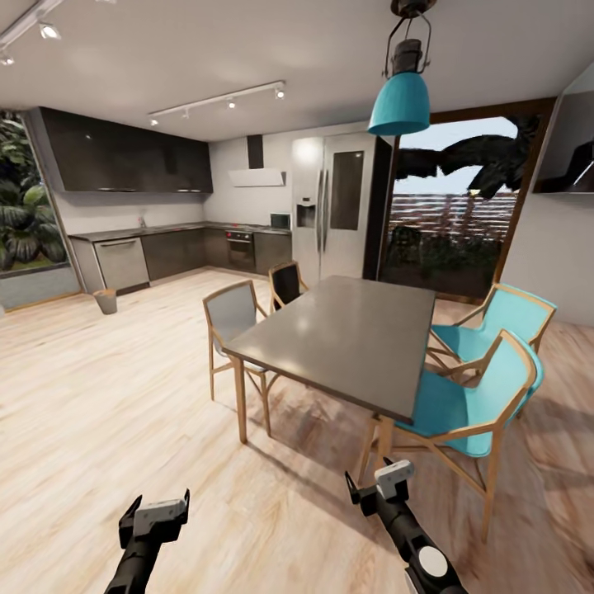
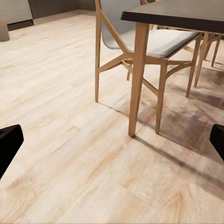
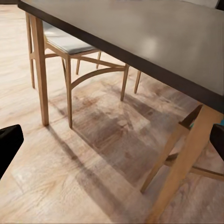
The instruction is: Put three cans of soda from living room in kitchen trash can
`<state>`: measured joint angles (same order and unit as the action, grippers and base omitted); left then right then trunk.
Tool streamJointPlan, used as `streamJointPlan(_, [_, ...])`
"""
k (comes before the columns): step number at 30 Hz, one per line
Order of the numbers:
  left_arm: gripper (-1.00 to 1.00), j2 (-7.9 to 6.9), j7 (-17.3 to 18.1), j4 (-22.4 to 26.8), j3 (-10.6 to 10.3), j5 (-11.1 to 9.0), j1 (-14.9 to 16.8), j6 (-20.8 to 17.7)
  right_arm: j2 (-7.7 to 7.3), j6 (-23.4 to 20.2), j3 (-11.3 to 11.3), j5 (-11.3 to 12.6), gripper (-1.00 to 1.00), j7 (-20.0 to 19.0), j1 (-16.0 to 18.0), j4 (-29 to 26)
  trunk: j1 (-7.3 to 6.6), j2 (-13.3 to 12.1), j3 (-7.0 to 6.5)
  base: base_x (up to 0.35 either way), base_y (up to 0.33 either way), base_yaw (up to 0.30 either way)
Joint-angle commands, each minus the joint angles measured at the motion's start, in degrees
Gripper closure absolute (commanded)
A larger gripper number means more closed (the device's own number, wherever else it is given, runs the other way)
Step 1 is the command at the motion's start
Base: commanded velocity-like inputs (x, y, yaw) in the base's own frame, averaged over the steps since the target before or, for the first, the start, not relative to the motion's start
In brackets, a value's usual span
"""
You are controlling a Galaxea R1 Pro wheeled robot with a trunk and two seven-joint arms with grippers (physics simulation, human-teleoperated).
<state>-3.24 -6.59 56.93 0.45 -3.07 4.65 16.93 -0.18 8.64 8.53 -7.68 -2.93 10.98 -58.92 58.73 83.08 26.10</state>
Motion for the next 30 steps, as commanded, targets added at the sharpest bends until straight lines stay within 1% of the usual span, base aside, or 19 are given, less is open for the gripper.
streamJointPlan(1, [-1.00, 0.00, -0.1, -0.2, 0.0, 0.0, 0.0, 0.0, 0.02, 0.0, 0.0, 0.0, -1.00, 0.0, 0.0, 0.0, 0.00, 0.0, 0.00, 0.308, 0.111, 0.000])
streamJointPlan(5, [-1.00, -0.01, -0.2, -1.1, 0.0, 0.0, 0.0, 0.0, 0.15, 0.0, 0.1, -0.1, -1.00, 0.1, 0.0, 0.3, 0.00, 0.0, 0.00, 0.308, 0.111, 0.033])
streamJointPlan(8, [-1.00, -0.01, -0.2, -1.4, 0.0, 0.0, 0.0, 0.0, 0.22, 0.0, 0.2, -0.2, -1.00, 1.3, 0.0, 1.0, 0.00, 0.0, 0.00, 0.308, 0.111, 0.076])
streamJointPlan(11, [-1.00, -0.01, -0.2, -1.6, 0.0, 0.0, 0.0, 0.0, 0.24, 0.1, 0.2, -0.3, -1.00, 3.3, 0.0, 1.4, 0.00, 0.0, -0.02, 0.308, 0.111, 0.111])
streamJointPlan(17, [-1.00, -0.01, -0.2, -1.7, 0.0, 0.0, 0.0, 0.0, 0.26, 0.0, 0.5, -0.3, -1.00, 6.1, 0.0, 1.8, 0.00, 0.0, -0.16, 0.308, 0.111, 0.174])
streamJointPlan(21, [-1.00, -0.01, -0.2, -1.7, 0.0, 0.1, 0.0, 0.0, 0.47, 0.0, 0.6, -0.2, -1.00, 6.6, 0.0, 1.9, 0.00, 0.0, -0.26, 0.308, 0.110, 0.210])
streamJointPlan(23, [-1.00, -0.01, -0.2, -1.7, 0.0, 0.1, 0.0, 0.0, 1.02, -0.1, 0.6, -0.1, -1.00, 6.8, 0.1, 2.2, 0.00, 0.0, -0.28, 0.308, 0.105, 0.212])
streamJointPlan(27, [-1.00, -0.01, -0.2, -1.7, -0.1, 0.1, 0.0, 0.0, 3.00, -0.1, 0.5, -0.1, -1.00, 7.4, 0.3, 3.9, 0.00, 0.0, -0.31, 0.308, 0.099, 0.209])
streamJointPlan(28, [-1.00, -0.01, -0.2, -1.7, -0.1, 0.1, 0.0, 0.0, 3.42, -0.1, 0.4, 0.0, -1.00, 8.0, 0.4, 4.3, 0.00, 0.0, -0.30, 0.308, 0.096, 0.213])
streamJointPlan(29, [-1.00, -0.01, -0.2, -1.7, -0.1, 0.1, 0.0, 0.0, 4.04, -0.1, 0.4, 0.0, -1.00, 9.4, 0.7, 4.9, 0.00, 0.0, -0.29, 0.308, 0.094, 0.217])
streamJointPlan(30, [-1.00, -0.01, -0.2, -1.7, -0.1, 0.1, 0.0, 0.0, 4.27, -0.1, 0.4, 0.0, -1.00, 10.2, 0.7, 5.1, 0.00, 0.0, -0.27, 0.308, 0.093, 0.219])
